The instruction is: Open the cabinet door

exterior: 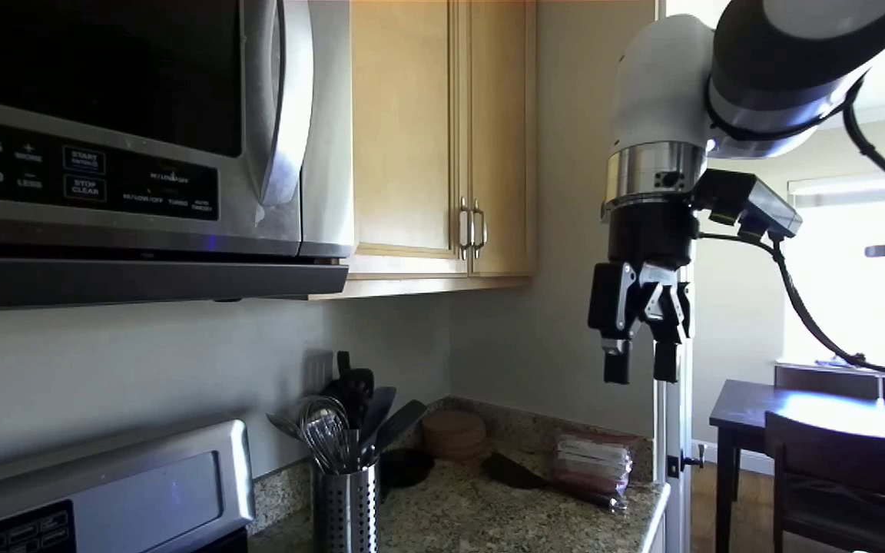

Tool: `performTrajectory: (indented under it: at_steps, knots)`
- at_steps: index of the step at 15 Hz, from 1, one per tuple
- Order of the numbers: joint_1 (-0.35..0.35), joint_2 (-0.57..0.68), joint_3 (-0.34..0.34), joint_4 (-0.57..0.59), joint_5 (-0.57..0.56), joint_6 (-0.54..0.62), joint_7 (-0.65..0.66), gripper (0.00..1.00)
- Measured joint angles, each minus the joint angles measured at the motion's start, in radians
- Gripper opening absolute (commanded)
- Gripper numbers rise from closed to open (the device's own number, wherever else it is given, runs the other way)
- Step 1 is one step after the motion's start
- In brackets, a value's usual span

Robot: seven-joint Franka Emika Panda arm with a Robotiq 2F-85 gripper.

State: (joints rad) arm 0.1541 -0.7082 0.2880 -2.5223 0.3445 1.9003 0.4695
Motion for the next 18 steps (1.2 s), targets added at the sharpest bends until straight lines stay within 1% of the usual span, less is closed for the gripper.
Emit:
performTrajectory:
  at_steps: [3, 8, 11, 13, 16, 18]
  knots:
    - [-0.018, 0.009, 0.0, 0.0, -0.017, 0.017, 0.0, 1.0]
    - [-0.083, 0.042, -0.018, 0.003, -0.131, 0.06, -0.02, 1.0]
    - [-0.119, 0.069, -0.054, 0.015, -0.196, 0.089, -0.058, 1.0]
    - [-0.138, 0.097, -0.09, 0.035, -0.239, 0.118, -0.113, 1.0]
    - [-0.158, 0.158, -0.142, 0.088, -0.299, 0.152, -0.196, 1.0]
    - [-0.162, 0.205, -0.157, 0.132, -0.327, 0.156, -0.214, 1.0]
